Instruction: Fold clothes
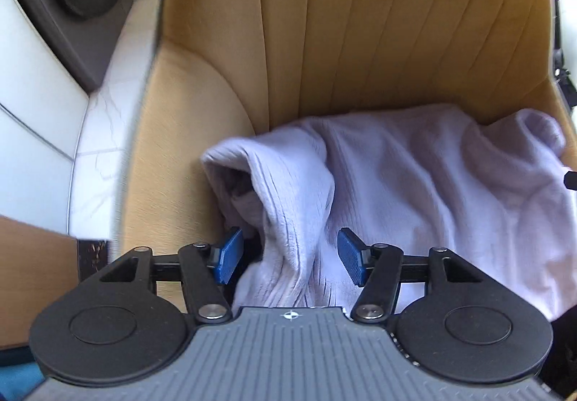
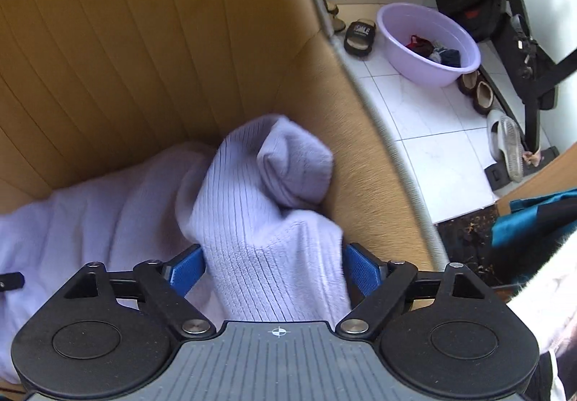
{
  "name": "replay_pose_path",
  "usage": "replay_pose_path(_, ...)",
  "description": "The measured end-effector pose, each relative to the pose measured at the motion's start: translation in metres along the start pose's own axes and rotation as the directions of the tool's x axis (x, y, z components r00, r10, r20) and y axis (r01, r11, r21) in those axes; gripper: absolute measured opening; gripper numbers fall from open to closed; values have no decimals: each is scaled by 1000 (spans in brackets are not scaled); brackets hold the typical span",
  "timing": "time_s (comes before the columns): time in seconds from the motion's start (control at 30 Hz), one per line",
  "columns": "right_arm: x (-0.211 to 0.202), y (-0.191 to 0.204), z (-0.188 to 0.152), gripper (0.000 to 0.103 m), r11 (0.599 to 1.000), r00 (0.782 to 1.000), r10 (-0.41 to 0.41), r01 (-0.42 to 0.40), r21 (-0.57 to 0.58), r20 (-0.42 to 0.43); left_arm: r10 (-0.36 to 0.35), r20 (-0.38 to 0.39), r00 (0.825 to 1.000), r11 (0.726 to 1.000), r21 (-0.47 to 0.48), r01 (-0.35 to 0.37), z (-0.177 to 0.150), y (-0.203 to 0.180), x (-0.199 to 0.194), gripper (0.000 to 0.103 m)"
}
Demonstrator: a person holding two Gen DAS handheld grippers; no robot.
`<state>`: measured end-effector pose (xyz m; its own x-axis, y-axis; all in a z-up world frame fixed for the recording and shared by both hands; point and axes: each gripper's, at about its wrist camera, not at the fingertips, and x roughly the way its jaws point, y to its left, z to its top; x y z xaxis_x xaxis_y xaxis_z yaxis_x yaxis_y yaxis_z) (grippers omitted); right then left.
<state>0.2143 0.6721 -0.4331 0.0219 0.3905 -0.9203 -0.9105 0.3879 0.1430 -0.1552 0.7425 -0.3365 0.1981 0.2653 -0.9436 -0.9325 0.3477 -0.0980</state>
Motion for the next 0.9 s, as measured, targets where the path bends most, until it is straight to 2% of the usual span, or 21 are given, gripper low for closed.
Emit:
replay_pose_path(0.1, -44, -24, -7, 81, 992, 994, 83, -89, 84, 70, -46, 49, 998, 998, -33, 48, -7, 12, -34, 59)
replay_pose_path(0.17, -69, -41, -22, 79, 983, 987, 125, -137, 126, 103, -72, 44, 996, 995, -60, 74, -20, 15, -49, 59)
replay_pose_path(0.27, -94, -52, -54, 78, 985, 986, 126, -137, 104, 106, -112, 14, 994, 991, -74, 113, -43, 12, -60, 59)
replay_pose_path(0.33, -105, -52, -77, 77, 990, 989, 116, -123, 74, 91, -126, -18, 992, 989, -86, 124, -60, 10, -52, 59)
replay_pose_path(0.5, -87, -55, -115, 74, 982, 994, 109, -112, 150, 30, -107, -57, 993, 993, -60, 104, -88, -6, -38, 59)
replay_pose_path(0.53, -82, -56, -121, 70, 981, 994, 107, -109, 162, 21, -102, -63, 993, 994, -53, 98, -94, -9, -35, 59)
replay_pose_path(0.67, -62, -37, -123, 65, 994, 995, 89, -91, 67, 37, -99, -37, 994, 995, 24, 100, -93, -28, -16, 59)
replay_pose_path(0.7, -56, -31, -121, 66, 996, 996, 80, -81, 37, 47, -96, -33, 995, 995, 34, 97, -93, -32, -11, 59)
replay_pose_path(0.77, -44, -23, -119, 75, 999, 997, 37, -38, 11, 66, -59, -33, 998, 998, 34, 60, -94, -38, 3, 59)
replay_pose_path(0.83, -23, -25, -117, 75, 999, 998, 0, -3, 40, 58, 10, -31, 999, 999, 36, -9, -96, -40, 20, 59)
replay_pose_path(0.9, 2, -28, -115, 76, 998, 1000, -12, 10, 55, 20, 36, -58, 998, 999, 19, -35, -97, -35, 38, 59)
